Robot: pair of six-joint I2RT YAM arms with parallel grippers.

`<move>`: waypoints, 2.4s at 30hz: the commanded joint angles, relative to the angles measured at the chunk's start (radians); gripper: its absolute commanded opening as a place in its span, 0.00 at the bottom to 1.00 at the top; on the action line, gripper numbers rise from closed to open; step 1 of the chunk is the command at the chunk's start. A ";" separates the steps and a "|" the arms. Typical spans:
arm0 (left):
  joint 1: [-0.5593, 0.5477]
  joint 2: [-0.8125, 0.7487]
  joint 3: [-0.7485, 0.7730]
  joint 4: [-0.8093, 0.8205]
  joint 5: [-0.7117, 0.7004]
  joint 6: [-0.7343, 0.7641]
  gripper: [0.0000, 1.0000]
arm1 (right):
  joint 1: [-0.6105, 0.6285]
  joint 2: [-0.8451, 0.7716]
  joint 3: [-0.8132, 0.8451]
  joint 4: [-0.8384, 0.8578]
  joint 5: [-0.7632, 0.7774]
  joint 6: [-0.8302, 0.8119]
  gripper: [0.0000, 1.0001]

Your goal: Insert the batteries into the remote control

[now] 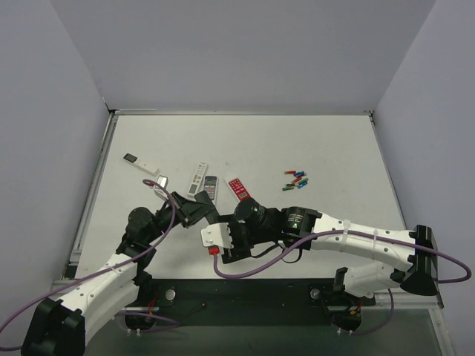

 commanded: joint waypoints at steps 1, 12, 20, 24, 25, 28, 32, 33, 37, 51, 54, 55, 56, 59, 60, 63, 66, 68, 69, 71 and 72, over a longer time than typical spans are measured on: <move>-0.003 0.000 0.061 0.045 0.025 -0.010 0.00 | -0.002 -0.032 0.040 0.028 -0.024 -0.038 0.58; -0.003 -0.005 0.070 0.053 0.039 -0.033 0.00 | -0.005 -0.006 0.040 0.065 0.030 -0.071 0.51; -0.004 -0.008 0.068 0.111 0.045 -0.099 0.00 | -0.002 0.026 0.024 0.053 0.063 -0.093 0.49; -0.006 -0.002 0.071 0.145 0.047 -0.128 0.00 | -0.002 0.038 0.020 0.051 0.076 -0.099 0.46; -0.007 -0.002 0.073 0.149 0.048 -0.132 0.00 | -0.004 0.040 0.020 0.051 0.077 -0.102 0.46; -0.015 0.000 0.082 0.157 0.045 -0.141 0.00 | -0.004 0.052 0.021 0.047 0.079 -0.108 0.43; -0.027 -0.002 0.096 0.177 0.044 -0.156 0.00 | -0.005 0.081 0.026 0.041 0.076 -0.110 0.39; -0.033 -0.002 0.100 0.177 0.044 -0.159 0.00 | -0.008 0.086 0.026 0.042 0.073 -0.110 0.39; -0.047 -0.003 0.114 0.183 0.047 -0.161 0.00 | -0.037 0.104 0.024 0.042 0.033 -0.098 0.38; -0.090 0.043 0.169 0.238 0.111 -0.145 0.00 | -0.140 0.149 0.058 0.067 -0.038 -0.116 0.38; -0.103 0.058 0.182 0.252 0.128 -0.144 0.00 | -0.155 0.161 0.069 0.077 -0.038 -0.130 0.38; -0.104 0.064 0.186 0.260 0.130 -0.144 0.00 | -0.160 0.164 0.067 0.079 -0.036 -0.133 0.39; -0.107 0.067 0.186 0.266 0.133 -0.145 0.00 | -0.163 0.170 0.067 0.086 -0.036 -0.137 0.39; -0.113 0.070 0.188 0.280 0.131 -0.153 0.00 | -0.168 0.183 0.066 0.091 -0.035 -0.145 0.39; -0.113 0.070 0.189 0.283 0.130 -0.156 0.00 | -0.168 0.186 0.061 0.093 -0.033 -0.145 0.39; -0.113 0.064 0.183 0.289 0.117 -0.164 0.00 | -0.169 0.192 0.051 0.099 -0.039 -0.136 0.39; -0.113 0.050 0.162 0.292 0.072 -0.173 0.00 | -0.165 0.183 0.035 0.105 -0.048 -0.105 0.39; -0.112 0.044 0.156 0.275 0.059 -0.162 0.00 | -0.162 0.167 0.015 0.108 -0.055 -0.090 0.40; -0.110 0.046 0.156 0.269 0.047 -0.158 0.00 | -0.155 0.161 0.008 0.108 -0.056 -0.084 0.40; -0.109 0.044 0.156 0.255 0.033 -0.156 0.00 | -0.148 0.149 -0.015 0.106 -0.052 -0.067 0.41; -0.106 0.044 0.156 0.254 0.019 -0.156 0.00 | -0.139 0.146 -0.023 0.106 -0.050 -0.061 0.41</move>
